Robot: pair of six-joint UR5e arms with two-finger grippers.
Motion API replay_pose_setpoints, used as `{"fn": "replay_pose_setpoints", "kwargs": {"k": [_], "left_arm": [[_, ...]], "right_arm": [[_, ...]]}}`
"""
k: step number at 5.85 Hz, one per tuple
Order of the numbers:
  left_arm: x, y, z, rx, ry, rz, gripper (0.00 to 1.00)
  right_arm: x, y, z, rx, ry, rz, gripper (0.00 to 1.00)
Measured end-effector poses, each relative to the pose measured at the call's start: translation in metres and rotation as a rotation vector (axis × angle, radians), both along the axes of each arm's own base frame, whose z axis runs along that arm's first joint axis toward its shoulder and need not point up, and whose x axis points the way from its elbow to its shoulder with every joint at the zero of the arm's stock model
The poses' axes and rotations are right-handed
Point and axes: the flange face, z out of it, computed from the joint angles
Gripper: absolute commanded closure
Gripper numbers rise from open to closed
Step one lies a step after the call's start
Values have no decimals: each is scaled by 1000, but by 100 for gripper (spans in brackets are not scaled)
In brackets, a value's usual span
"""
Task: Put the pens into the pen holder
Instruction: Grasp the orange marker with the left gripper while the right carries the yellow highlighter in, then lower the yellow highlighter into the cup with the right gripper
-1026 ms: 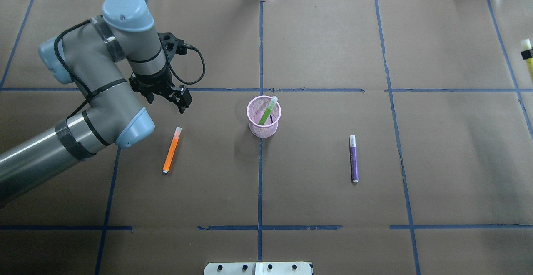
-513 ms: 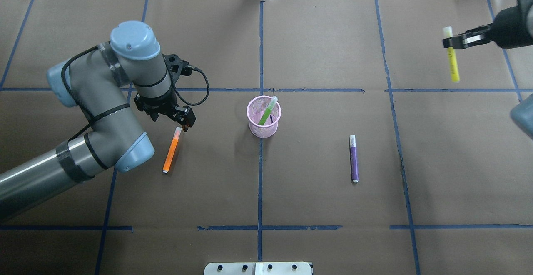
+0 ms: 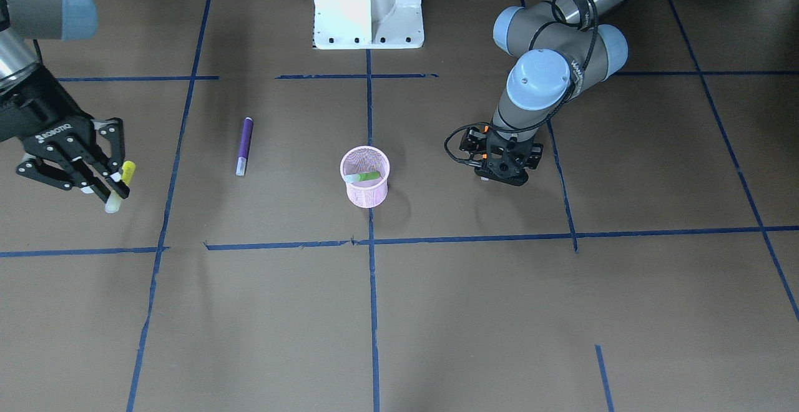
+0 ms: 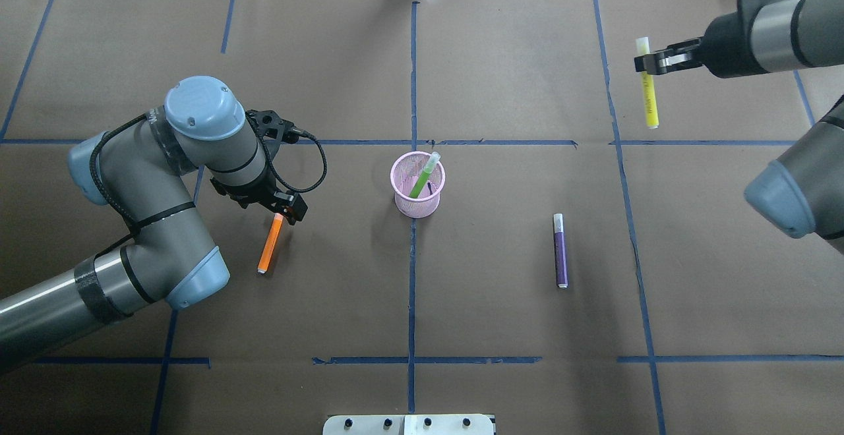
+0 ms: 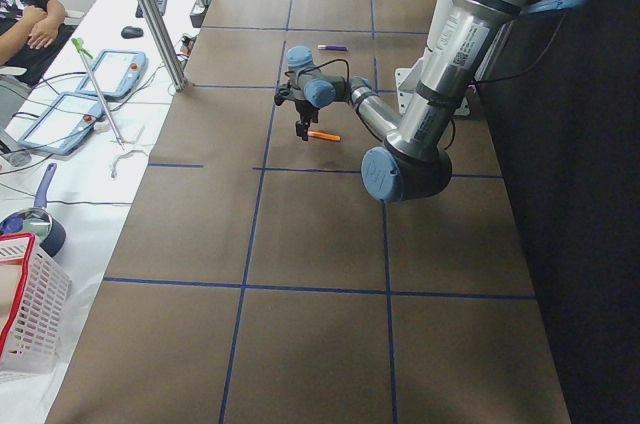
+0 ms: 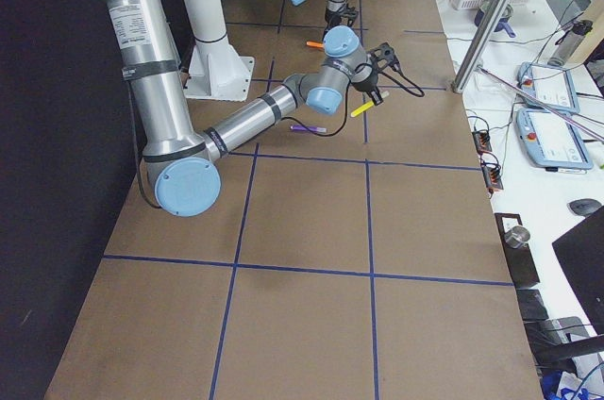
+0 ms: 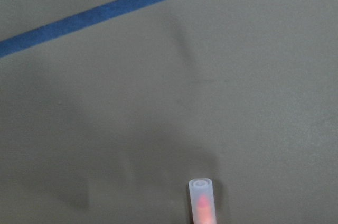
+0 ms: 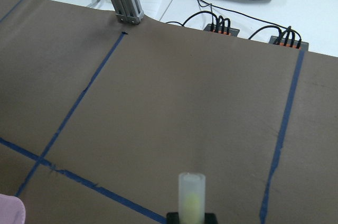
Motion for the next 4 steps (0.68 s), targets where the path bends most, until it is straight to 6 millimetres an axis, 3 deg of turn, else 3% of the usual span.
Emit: {"fn": "replay_pose_setpoints", "kwargs": {"k": [2, 4], "left_arm": [[15, 16, 4, -4, -4, 27, 0], [22, 22, 5, -7, -5, 39, 0]], "right_arm": [[-53, 14, -59, 1, -56, -1, 100], [-110, 43, -103, 16, -108, 7, 100]]}}
